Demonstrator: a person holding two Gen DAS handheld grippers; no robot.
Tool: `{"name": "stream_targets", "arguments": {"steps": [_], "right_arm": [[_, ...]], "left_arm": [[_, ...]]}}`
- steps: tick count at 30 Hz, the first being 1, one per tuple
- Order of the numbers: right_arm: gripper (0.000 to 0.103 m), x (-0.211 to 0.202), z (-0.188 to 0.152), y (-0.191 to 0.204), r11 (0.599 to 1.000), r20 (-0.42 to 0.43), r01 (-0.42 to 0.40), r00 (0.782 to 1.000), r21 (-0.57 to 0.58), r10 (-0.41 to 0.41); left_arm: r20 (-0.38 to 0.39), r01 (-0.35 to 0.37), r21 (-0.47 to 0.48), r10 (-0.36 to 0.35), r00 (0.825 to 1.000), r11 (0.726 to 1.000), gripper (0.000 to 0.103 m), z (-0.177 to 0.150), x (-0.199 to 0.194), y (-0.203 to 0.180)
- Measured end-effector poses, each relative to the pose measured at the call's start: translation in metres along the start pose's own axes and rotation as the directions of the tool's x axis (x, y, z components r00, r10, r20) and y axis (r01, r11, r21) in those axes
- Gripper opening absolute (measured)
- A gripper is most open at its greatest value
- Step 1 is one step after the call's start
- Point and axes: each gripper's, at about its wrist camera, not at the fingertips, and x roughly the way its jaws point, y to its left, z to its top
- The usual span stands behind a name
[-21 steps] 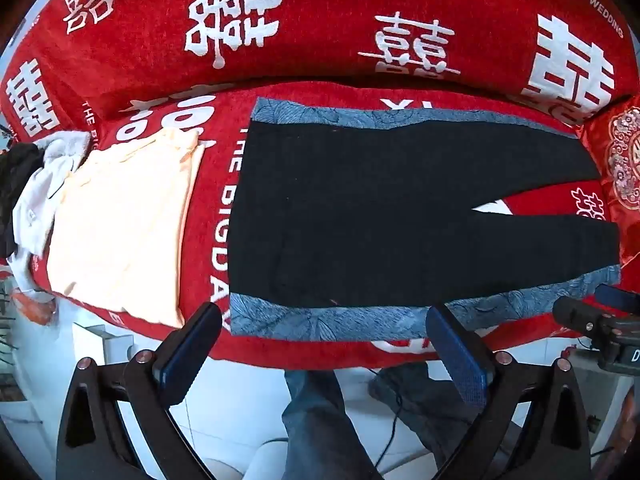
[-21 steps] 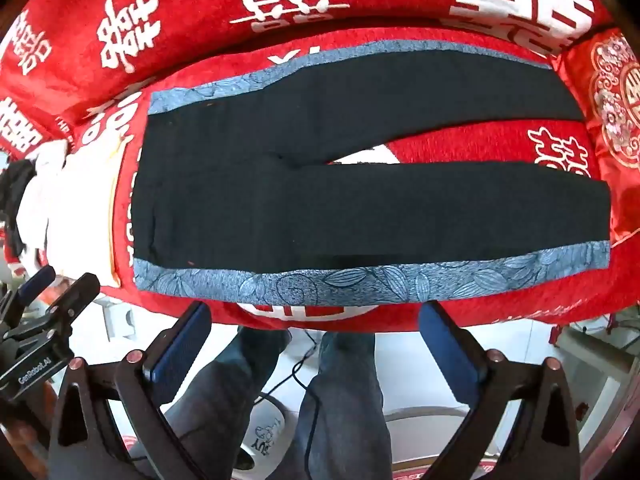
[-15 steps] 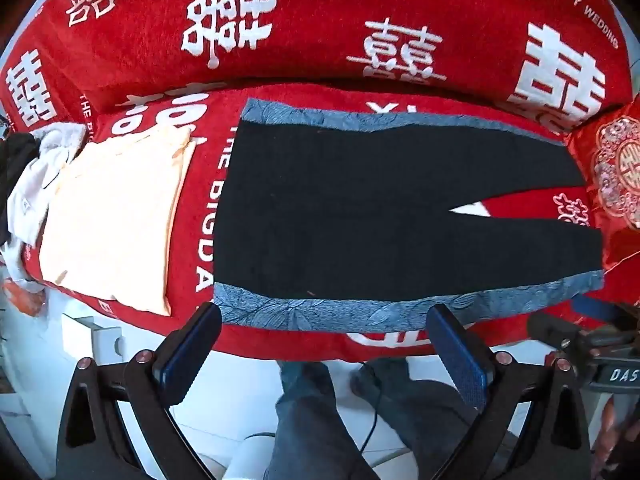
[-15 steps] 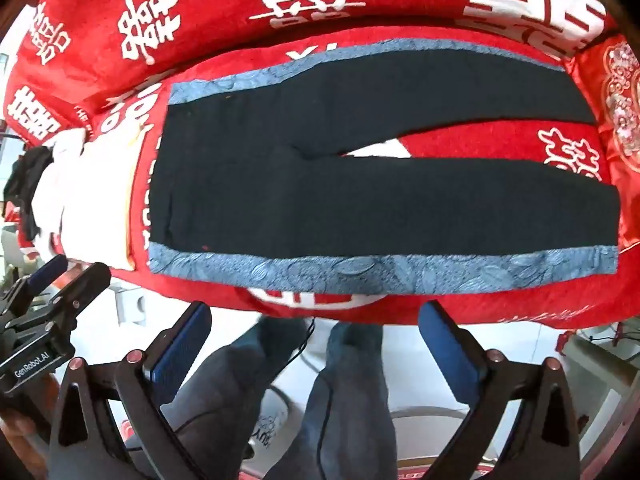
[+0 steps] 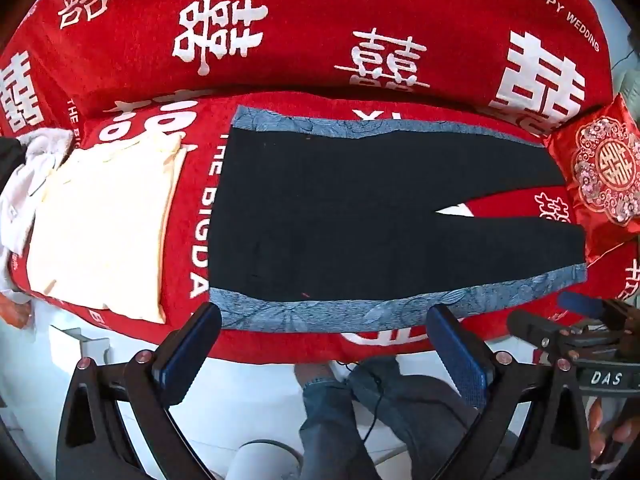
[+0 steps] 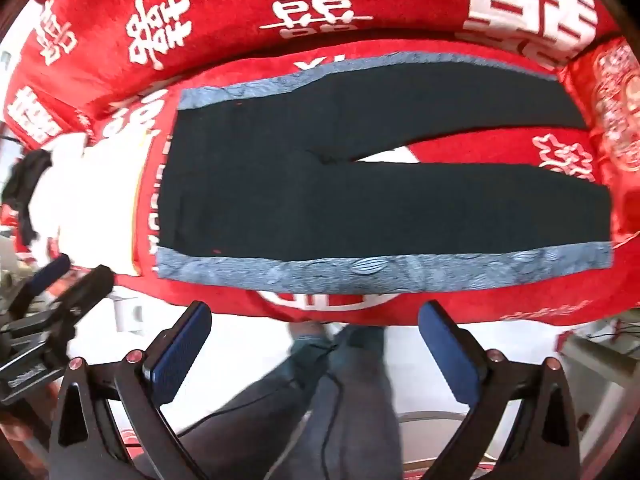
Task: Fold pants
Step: 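Move both grippers toward the waistband of the black trousers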
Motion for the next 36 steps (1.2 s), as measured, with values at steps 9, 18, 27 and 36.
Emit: {"name": "stream_targets", "arguments": {"steps": [9, 18, 27, 36], "right_arm": [[0.103, -0.004, -0.004, 0.010, 0.995, 0.037, 0.089, 0.995, 0.044, -0.091], [0.103, -0.002, -0.006, 0.018, 0.984, 0.046, 0.165, 0.985, 0.064, -0.168], [0.103, -0.001, -0.008, 0.015, 0.978, 0.027, 0.194, 0.980, 0.071, -0.196], [0.103, 0.010, -0.001, -0.001, 0.980, -0.015, 0.197, 0.980, 0.025, -0.196]], "left_arm": [[-0.011, -0.050, -0.002, 0.050, 0.999, 0.999, 0.103, 0.004, 0.002, 0.029], [-0.035, -0.032, 0.016, 0.033, 0.999, 0.999, 0.103, 0.004, 0.008, 0.040], [-0.061, -0.073, 0.048, 0.076, 0.995, 0.996, 0.103, 0.001, 0.014, 0.032], [-0.090, -0.109, 0.038, 0.112, 0.990, 0.993, 0.103, 0.006, 0.028, 0.012]]}}
